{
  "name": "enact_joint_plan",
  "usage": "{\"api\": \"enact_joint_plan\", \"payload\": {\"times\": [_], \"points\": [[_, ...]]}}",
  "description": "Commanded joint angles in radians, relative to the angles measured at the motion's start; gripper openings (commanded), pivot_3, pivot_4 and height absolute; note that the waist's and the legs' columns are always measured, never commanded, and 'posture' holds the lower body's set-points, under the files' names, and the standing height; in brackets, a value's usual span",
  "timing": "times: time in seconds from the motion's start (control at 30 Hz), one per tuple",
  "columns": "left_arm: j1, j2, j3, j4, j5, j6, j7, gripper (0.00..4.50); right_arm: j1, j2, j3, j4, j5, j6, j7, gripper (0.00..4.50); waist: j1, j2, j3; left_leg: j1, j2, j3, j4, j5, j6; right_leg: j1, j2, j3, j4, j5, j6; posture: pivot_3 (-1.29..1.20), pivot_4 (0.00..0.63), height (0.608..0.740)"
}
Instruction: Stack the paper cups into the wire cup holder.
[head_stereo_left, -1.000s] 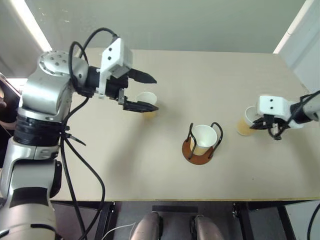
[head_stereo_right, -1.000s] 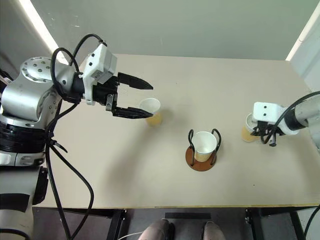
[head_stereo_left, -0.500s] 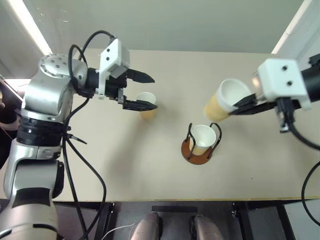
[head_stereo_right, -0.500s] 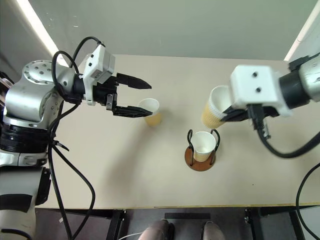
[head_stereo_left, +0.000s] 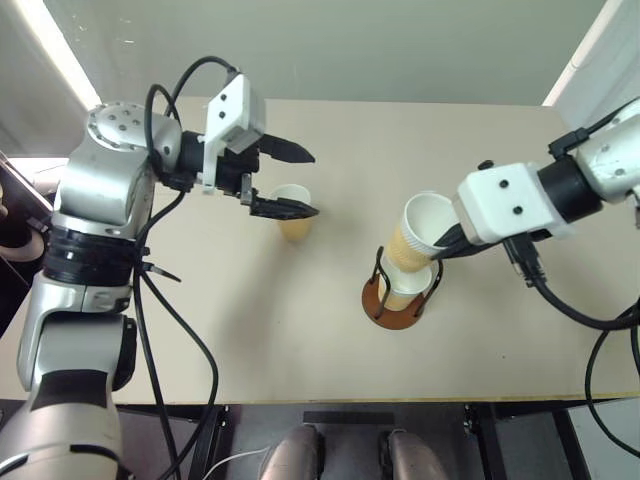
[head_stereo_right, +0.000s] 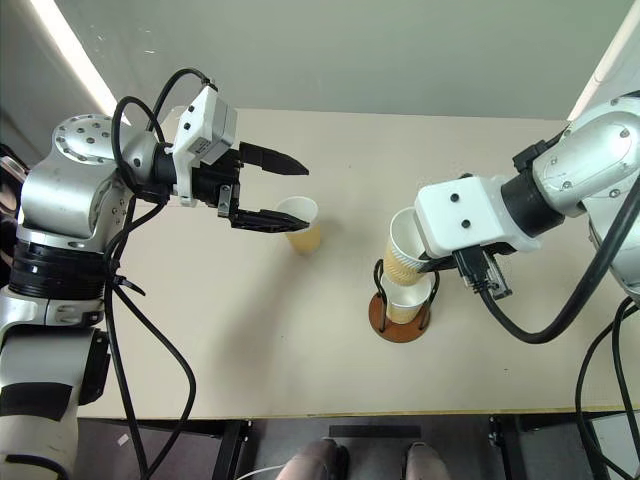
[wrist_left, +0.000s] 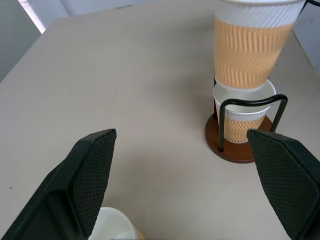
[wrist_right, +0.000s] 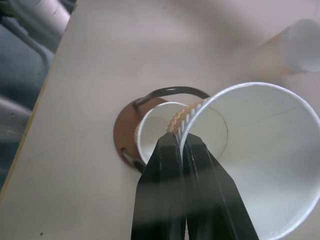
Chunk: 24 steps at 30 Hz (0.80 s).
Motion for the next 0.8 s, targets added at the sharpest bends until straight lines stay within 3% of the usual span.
{"api": "enact_joint_plan", "payload": {"times": [0.03, 0.33, 0.37, 0.47, 0.7, 0.8], "points": [[-0.013, 0.009, 0.020, -0.017, 0.002, -0.004, -0.002, 4.50, 0.010, -0.012, -0.007, -0.032, 0.000, -0.012, 0.017, 0.03, 0.000, 0.000, 0.000, 0.000, 0.000, 0.000, 0.000, 0.000, 0.000, 0.000, 0.000, 0.000, 0.000, 0.000, 0.000, 0.00, 0.150, 0.740], [-0.012, 0.007, 0.018, -0.023, -0.002, -0.001, -0.007, 4.50, 0.008, 0.043, 0.049, -0.029, -0.062, -0.031, -0.010, 0.03, -0.001, 0.000, 0.000, 0.000, 0.000, 0.000, 0.000, 0.000, 0.000, 0.000, 0.000, 0.000, 0.000, 0.000, 0.000, 0.00, 0.150, 0.740], [-0.013, 0.007, 0.019, -0.024, -0.001, -0.002, -0.006, 4.50, 0.002, 0.056, 0.054, -0.020, -0.074, -0.033, -0.019, 0.20, -0.001, 0.000, 0.000, 0.000, 0.000, 0.000, 0.000, 0.000, 0.000, 0.000, 0.000, 0.000, 0.000, 0.000, 0.000, 0.00, 0.150, 0.740], [-0.012, 0.007, 0.019, -0.024, 0.002, -0.004, -0.004, 4.50, -0.007, 0.080, 0.058, -0.003, -0.099, -0.039, -0.032, 0.95, -0.001, 0.000, 0.000, 0.000, 0.000, 0.000, 0.000, 0.000, 0.000, 0.000, 0.000, 0.000, 0.000, 0.000, 0.000, 0.00, 0.150, 0.740], [-0.006, 0.012, 0.020, -0.032, 0.005, -0.006, -0.002, 4.50, -0.009, 0.082, 0.048, -0.002, -0.115, -0.040, -0.021, 3.55, -0.001, 0.000, 0.000, 0.000, 0.000, 0.000, 0.000, 0.000, 0.000, 0.000, 0.000, 0.000, 0.000, 0.000, 0.000, 0.00, 0.150, 0.740], [-0.006, 0.010, 0.019, -0.029, 0.006, -0.007, -0.002, 4.50, -0.011, 0.084, 0.043, 0.001, -0.118, -0.036, -0.026, 4.47, -0.001, 0.000, 0.000, 0.000, 0.000, 0.000, 0.000, 0.000, 0.000, 0.000, 0.000, 0.000, 0.000, 0.000, 0.000, 0.00, 0.150, 0.740]]}}
